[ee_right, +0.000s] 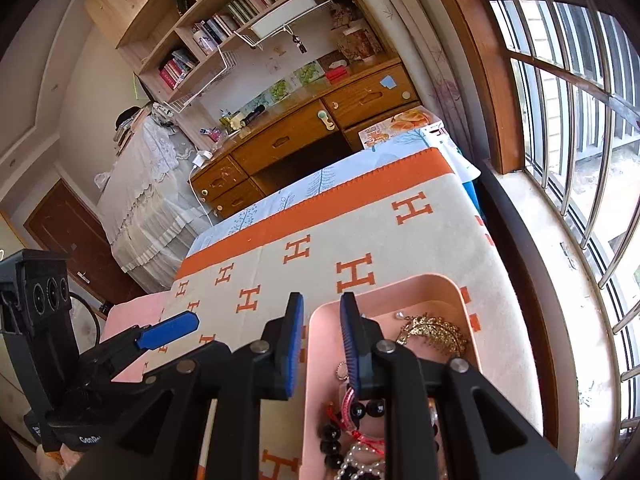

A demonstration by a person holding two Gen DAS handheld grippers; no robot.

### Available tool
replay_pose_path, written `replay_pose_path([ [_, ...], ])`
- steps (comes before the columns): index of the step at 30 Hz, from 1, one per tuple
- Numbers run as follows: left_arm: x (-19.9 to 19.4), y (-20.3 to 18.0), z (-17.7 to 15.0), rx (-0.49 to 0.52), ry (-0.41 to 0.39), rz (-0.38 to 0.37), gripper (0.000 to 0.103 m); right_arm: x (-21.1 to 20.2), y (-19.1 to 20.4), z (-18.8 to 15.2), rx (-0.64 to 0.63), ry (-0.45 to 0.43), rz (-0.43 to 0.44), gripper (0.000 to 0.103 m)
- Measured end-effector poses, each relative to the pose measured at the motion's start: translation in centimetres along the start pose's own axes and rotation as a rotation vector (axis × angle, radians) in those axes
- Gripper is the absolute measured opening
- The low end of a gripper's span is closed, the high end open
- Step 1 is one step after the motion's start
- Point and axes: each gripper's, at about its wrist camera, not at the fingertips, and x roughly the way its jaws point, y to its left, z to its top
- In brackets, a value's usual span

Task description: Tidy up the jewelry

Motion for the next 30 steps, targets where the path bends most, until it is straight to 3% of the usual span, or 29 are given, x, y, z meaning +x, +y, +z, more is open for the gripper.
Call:
replay_pose_path([
  [12, -9.6, 1.2, -4.8, -0.076, -0.144, 0.170, 0.102, -6.1, 5.9, -4.1, -0.133, -0.066, -0.036, 0.020],
  [17, -13.3, 1.0, -8.0, -0.103, -0.196, 0.266, 0.102, -8.7, 8.6, -7.3, -0.188, -0.088, -0.041, 0.040],
  [30, -18.1, -0.1, -14.5, -0.187, -0.254, 0.450, 0.102, -12.2, 12.7, -13.8, -0.266, -0.149, -0.134, 0.050],
])
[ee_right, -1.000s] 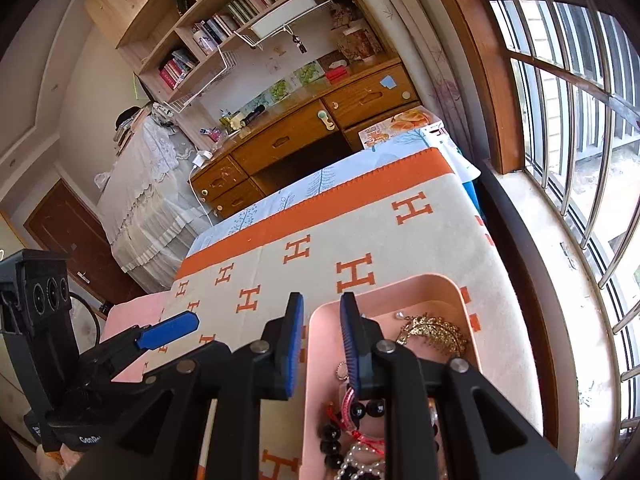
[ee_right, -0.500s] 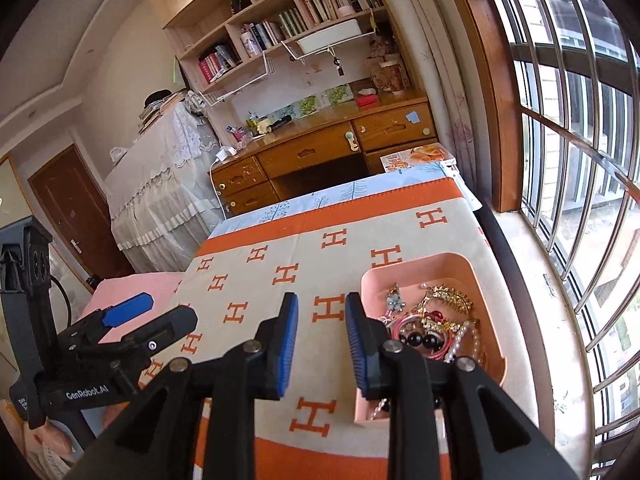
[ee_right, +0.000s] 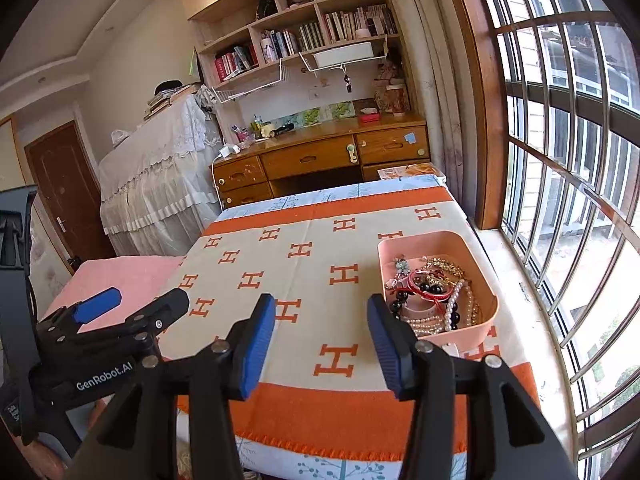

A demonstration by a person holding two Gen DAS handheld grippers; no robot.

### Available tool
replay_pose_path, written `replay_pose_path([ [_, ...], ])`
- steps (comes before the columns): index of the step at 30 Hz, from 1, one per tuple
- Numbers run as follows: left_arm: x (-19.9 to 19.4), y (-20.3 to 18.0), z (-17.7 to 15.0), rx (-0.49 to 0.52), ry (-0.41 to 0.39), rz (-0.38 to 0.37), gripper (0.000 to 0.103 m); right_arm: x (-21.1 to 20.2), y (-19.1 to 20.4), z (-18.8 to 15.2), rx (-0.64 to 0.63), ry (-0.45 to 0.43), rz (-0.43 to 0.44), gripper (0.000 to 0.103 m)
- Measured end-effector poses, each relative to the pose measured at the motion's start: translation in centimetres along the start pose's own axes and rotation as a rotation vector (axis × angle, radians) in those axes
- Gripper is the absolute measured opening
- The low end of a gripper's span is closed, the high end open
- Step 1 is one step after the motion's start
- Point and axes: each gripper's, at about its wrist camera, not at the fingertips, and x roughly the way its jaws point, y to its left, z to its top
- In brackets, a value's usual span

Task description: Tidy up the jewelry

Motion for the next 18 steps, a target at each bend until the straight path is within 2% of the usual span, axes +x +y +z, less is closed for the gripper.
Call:
replay_pose_path([
  [5, -0.8, 0.1, -0.6, -0.014, -0.037, 0.013, 0.102, -0.1, 1.2, -0.8, -0.040, -0.006, -0.023, 0.052],
  [18, -0.4, -0.1, -0.8, -0.021, -0.019, 0.023, 0.102, 0.4, 1.9, -1.4, -0.052, 0.016, -0.023, 0.052],
])
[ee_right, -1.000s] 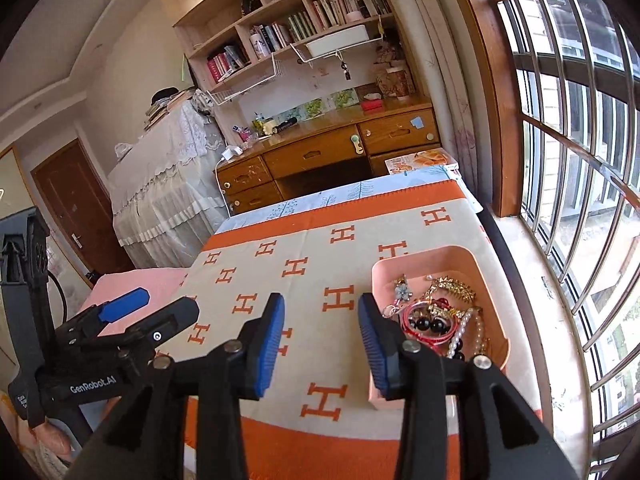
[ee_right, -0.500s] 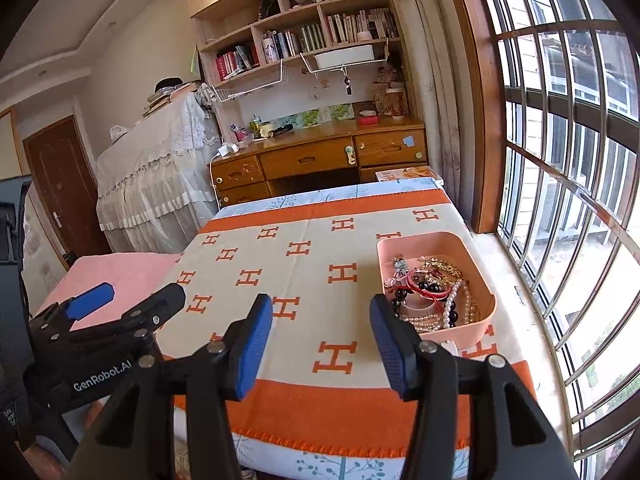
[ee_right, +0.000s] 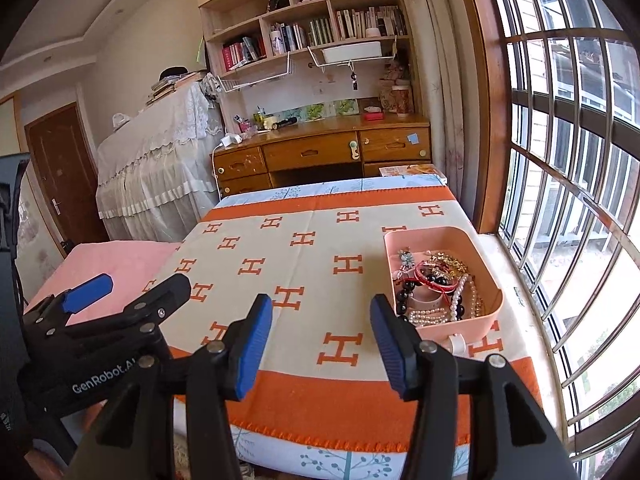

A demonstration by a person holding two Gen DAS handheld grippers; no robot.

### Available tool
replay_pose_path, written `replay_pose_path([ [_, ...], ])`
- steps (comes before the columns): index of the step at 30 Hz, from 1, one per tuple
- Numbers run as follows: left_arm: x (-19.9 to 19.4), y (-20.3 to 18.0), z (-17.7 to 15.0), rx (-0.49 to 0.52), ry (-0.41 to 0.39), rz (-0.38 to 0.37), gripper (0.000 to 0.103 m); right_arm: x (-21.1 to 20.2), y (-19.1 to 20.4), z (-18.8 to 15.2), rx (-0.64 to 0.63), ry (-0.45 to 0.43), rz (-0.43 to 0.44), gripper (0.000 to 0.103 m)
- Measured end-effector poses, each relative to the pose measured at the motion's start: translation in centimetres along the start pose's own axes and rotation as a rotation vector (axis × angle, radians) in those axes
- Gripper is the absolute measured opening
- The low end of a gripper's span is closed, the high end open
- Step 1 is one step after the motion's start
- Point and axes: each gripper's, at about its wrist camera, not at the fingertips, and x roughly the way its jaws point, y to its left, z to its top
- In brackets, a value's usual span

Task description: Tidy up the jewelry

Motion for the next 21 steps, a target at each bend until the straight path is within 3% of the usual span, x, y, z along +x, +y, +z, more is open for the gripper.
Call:
replay_pose_path([
  [21, 0.30, 0.23, -0.35, -0.002, 0.014, 0.007, 0.102, 0.27, 0.00, -0.07, 0.001, 0.009, -0.006, 0.052],
])
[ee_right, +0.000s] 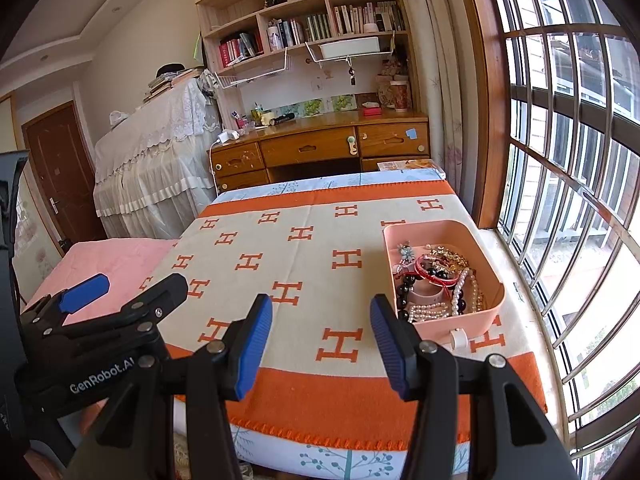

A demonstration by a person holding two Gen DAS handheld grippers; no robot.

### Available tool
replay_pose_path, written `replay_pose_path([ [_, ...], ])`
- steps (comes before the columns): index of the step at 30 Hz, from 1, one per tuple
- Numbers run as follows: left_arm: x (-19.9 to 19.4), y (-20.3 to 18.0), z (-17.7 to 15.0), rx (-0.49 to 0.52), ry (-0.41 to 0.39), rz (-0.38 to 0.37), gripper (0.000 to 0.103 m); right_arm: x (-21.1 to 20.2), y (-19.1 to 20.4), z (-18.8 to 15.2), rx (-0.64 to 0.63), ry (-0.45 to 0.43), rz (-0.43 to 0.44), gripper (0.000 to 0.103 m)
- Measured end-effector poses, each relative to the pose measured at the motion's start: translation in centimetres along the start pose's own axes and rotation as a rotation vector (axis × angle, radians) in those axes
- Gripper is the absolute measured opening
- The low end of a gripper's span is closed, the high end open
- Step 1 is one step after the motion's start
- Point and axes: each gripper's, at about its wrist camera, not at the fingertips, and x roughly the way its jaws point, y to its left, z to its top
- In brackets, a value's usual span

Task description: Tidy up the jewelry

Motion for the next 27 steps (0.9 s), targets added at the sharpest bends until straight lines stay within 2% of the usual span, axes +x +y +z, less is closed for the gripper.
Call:
replay_pose_path([
  [27, -0.03, 0.54, -0.85, -0.002, 0.001, 0.004, 0.102, -0.01, -0.03, 0.06, 0.000, 0.000, 0.002, 0.052],
])
